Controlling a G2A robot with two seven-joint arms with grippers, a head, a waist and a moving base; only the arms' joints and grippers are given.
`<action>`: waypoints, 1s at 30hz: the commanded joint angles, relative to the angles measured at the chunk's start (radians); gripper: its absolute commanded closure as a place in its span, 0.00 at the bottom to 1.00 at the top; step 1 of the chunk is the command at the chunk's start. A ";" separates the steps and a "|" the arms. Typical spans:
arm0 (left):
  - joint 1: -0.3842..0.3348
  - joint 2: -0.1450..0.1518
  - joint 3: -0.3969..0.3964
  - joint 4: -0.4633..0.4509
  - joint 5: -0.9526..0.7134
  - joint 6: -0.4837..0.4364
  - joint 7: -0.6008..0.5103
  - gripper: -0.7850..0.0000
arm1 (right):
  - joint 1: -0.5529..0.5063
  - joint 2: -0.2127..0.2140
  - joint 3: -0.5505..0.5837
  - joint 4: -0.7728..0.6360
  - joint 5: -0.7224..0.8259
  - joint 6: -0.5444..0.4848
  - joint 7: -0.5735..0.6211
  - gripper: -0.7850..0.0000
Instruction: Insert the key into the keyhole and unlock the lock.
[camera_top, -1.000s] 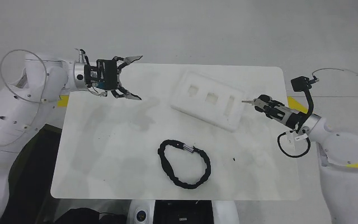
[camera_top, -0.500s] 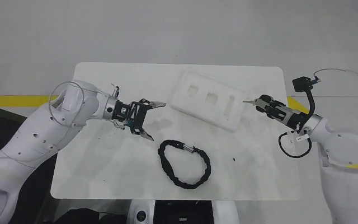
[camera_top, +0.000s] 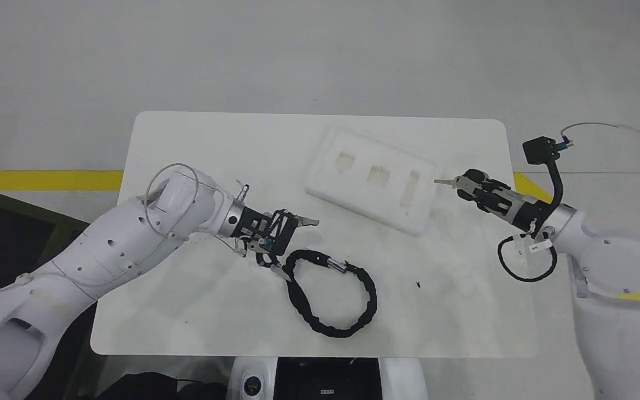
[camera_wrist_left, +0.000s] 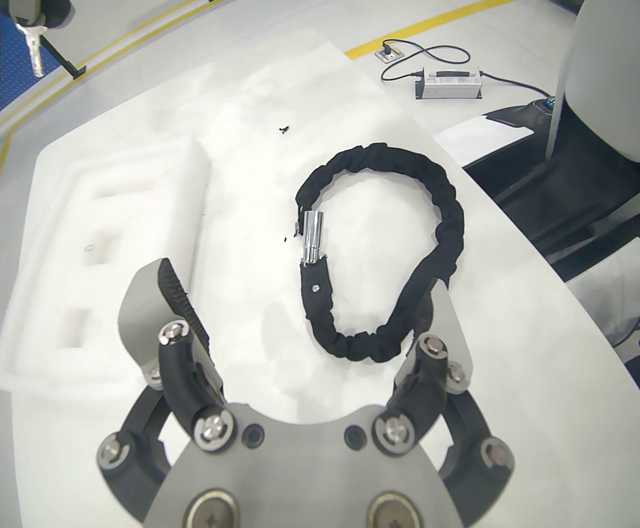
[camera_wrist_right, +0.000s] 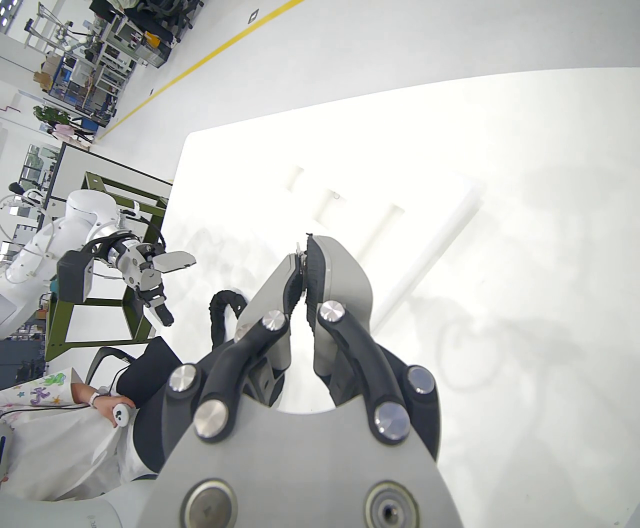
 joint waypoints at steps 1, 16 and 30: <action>-0.014 -0.015 0.020 0.001 -0.001 0.000 -0.016 0.00 | 0.000 0.000 0.000 0.000 0.000 0.000 0.000 1.00; -0.039 -0.055 0.067 0.026 0.011 0.000 -0.024 0.00 | 0.000 0.000 0.000 0.000 0.000 0.000 0.000 1.00; 0.023 -0.059 0.052 -0.001 0.002 0.042 -0.131 0.00 | 0.000 0.000 0.000 0.000 0.000 0.000 0.000 1.00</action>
